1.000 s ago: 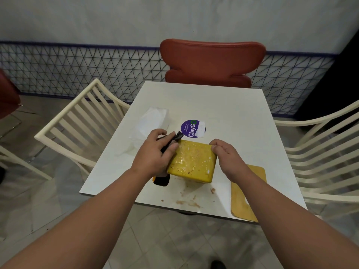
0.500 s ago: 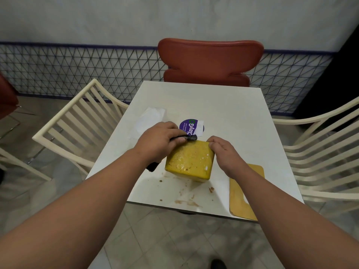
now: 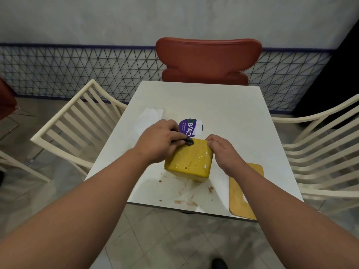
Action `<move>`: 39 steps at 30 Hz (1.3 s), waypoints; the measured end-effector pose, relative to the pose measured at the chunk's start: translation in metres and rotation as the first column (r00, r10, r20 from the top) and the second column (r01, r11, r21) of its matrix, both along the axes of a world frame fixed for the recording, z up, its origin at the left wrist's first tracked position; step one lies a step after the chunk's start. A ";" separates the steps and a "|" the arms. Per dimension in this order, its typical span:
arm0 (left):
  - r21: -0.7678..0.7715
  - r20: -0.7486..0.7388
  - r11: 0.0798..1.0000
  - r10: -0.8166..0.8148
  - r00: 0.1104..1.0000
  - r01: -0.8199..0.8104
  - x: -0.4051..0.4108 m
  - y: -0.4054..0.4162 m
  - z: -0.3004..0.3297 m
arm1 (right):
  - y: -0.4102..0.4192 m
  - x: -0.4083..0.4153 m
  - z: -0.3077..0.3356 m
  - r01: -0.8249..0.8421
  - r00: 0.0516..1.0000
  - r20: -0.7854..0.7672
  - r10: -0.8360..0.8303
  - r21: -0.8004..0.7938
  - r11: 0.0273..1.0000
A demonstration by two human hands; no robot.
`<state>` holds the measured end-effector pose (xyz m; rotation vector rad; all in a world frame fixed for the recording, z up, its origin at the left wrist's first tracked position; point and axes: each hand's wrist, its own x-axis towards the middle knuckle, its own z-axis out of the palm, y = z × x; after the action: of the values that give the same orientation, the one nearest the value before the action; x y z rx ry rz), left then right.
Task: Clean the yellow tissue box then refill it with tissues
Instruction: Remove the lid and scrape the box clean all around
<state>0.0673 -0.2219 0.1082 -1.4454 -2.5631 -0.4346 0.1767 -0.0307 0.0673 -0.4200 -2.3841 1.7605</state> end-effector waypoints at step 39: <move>0.164 0.178 0.919 0.330 0.927 -0.358 0.040 -0.034 -0.034 | -0.004 0.001 -0.006 0.038 0.999 -0.038 -0.038 0.015 0.999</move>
<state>0.1075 -0.2556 0.0744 -0.9004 -2.7218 -0.7329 0.1778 -0.0350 0.0615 -0.4239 -2.3470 1.7174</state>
